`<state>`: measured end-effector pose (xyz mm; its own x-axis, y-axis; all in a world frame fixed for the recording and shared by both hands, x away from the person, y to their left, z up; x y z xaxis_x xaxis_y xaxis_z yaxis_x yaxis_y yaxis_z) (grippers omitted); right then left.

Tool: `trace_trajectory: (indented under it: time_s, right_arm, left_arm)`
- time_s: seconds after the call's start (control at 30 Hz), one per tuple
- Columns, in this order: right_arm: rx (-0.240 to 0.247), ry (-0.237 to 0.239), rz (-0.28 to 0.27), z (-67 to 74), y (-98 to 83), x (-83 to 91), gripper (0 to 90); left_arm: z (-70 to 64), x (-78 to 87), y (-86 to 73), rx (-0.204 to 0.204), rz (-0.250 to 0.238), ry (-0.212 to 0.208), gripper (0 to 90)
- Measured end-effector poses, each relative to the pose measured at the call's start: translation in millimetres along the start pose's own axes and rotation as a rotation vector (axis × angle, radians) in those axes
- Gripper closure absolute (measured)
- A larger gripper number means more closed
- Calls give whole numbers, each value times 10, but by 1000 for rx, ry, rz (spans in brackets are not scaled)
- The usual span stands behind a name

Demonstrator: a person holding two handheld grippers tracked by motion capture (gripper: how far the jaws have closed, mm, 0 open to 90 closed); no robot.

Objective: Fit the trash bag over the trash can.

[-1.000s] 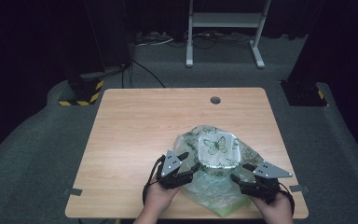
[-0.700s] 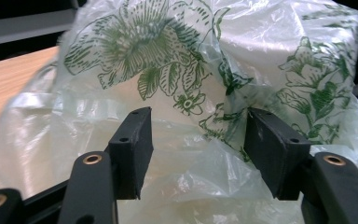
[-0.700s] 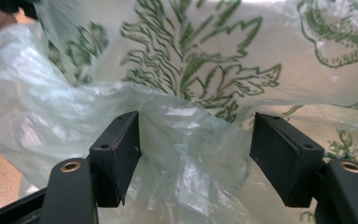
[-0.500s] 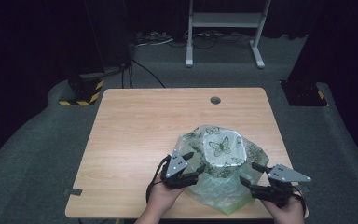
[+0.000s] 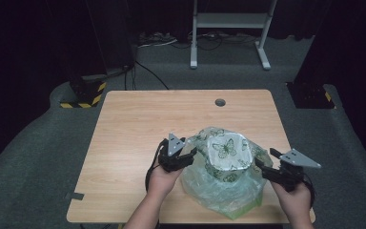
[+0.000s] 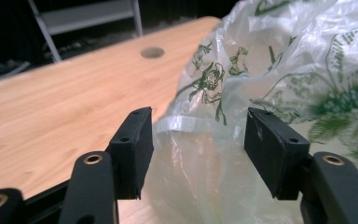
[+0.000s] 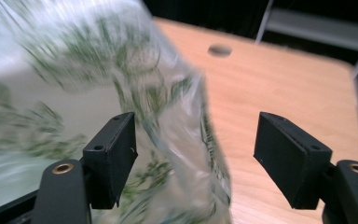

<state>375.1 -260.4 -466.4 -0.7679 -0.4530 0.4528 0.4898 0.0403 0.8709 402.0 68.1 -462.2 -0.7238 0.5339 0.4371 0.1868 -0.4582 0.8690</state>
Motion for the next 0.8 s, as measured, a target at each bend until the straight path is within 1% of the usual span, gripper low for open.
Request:
trace_trajectory:
  time_s: [0.03,0.13,0.17,0.2,0.27,0.37,0.53,0.63,0.73,0.8]
  right_arm:
    - [-5,11,14,13,-30,-91,284]
    - [-1,18,14,28,-52,-104,283]
    - [-1,17,12,27,-60,-92,283]
    - [-1,17,10,20,-66,-71,282]
    - [-5,14,3,-8,-75,-12,279]
    - [-8,4,-5,-77,-93,94,274]
    - [-23,-32,-17,-253,-142,291,269]
    - [-35,-52,-18,-366,-178,395,266]
    - [-46,-67,-13,-447,-205,460,264]
    - [-48,-69,-12,-480,-210,481,263]
  left_arm:
    - [-35,-35,12,-5,-2,-12,415]
    - [-166,-98,60,-33,-13,-37,413]
    - [-207,-110,79,-43,-15,-37,411]
    - [-247,-120,97,-46,-21,-36,419]
    - [-323,-138,136,-51,-34,-47,409]
    - [-472,-186,201,-69,-42,-58,410]
    - [-718,-309,325,-84,-54,-75,400]
    - [-852,-395,394,-87,-58,-95,397]
    - [-941,-454,435,-89,-60,-107,388]
    - [-958,-475,447,-90,-60,-109,382]
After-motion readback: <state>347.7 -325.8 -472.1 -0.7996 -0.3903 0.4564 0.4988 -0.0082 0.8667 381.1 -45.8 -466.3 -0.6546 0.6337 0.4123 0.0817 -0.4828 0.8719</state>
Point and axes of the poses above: each handheld gripper's, and its own axes: x roughly backward along the jaws, y roughly out of its top, z roughly to its left, the point moved 3 cm from there along -x, roughly forward along the jaws, and after that the axes turned 14 degrees about -x, right-handed, at the moved point
